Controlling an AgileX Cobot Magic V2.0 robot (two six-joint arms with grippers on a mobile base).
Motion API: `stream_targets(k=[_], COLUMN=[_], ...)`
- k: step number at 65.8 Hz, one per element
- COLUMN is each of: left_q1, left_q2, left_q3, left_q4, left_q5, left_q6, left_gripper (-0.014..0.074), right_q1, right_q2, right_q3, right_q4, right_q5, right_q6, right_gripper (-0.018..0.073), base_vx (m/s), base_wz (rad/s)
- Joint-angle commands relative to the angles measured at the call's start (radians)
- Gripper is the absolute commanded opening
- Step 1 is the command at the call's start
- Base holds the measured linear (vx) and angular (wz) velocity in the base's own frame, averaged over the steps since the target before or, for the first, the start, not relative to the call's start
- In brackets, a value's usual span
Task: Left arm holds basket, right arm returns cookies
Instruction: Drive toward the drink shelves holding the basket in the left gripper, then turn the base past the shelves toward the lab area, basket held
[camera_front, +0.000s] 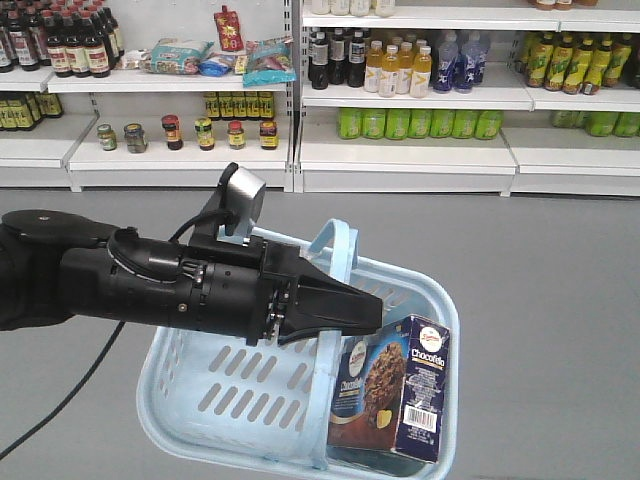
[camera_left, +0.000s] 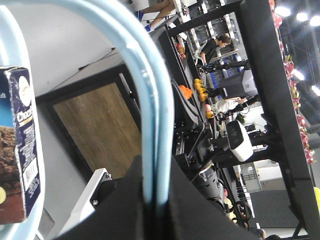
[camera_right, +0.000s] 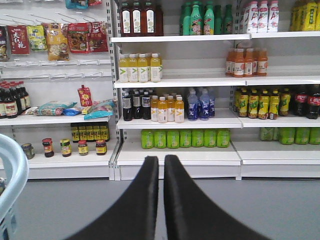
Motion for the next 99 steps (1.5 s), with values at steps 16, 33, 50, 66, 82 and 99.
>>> stream_targets(k=[16,33,50,66,82,99], left_q1=[-0.005,-0.005,-0.005,-0.005,-0.005,-0.005], left_q2=[-0.049,-0.049,-0.049,-0.049,-0.049,-0.049], left_q3=[-0.032,-0.032,-0.032,-0.032,-0.032,-0.032], left_q4=[-0.135,-0.135,-0.136,-0.136,-0.136,-0.136], left_q5=[0.059,0.059,0.057,0.057,0.055,0.055], left_q6=[0.017,0.017,0.017,0.017,0.017,0.017], left_gripper=[-0.0006,-0.0006,-0.0006,-0.0006,-0.0006,-0.0006], right_q1=[-0.004,-0.004,-0.004,-0.004,-0.004,-0.004], right_q2=[-0.008,-0.008,-0.008,-0.008,-0.008,-0.008], right_q3=[0.018,0.018,0.018,0.018,0.018,0.018], right_q4=[-0.006,-0.006,-0.006,-0.006,-0.006,-0.006], right_q5=[-0.073,-0.073,-0.073,-0.073,-0.073,-0.073], right_q6=[0.001,0.001,0.001,0.001,0.001,0.001], right_gripper=[-0.0006,-0.0006,-0.0006,-0.0006,-0.0006,-0.0006], base_vx=[0.49,0.49,0.49,0.45,0.41,0.36], base_wz=[-0.04,-0.04,0.01,-0.03,-0.19,-0.39])
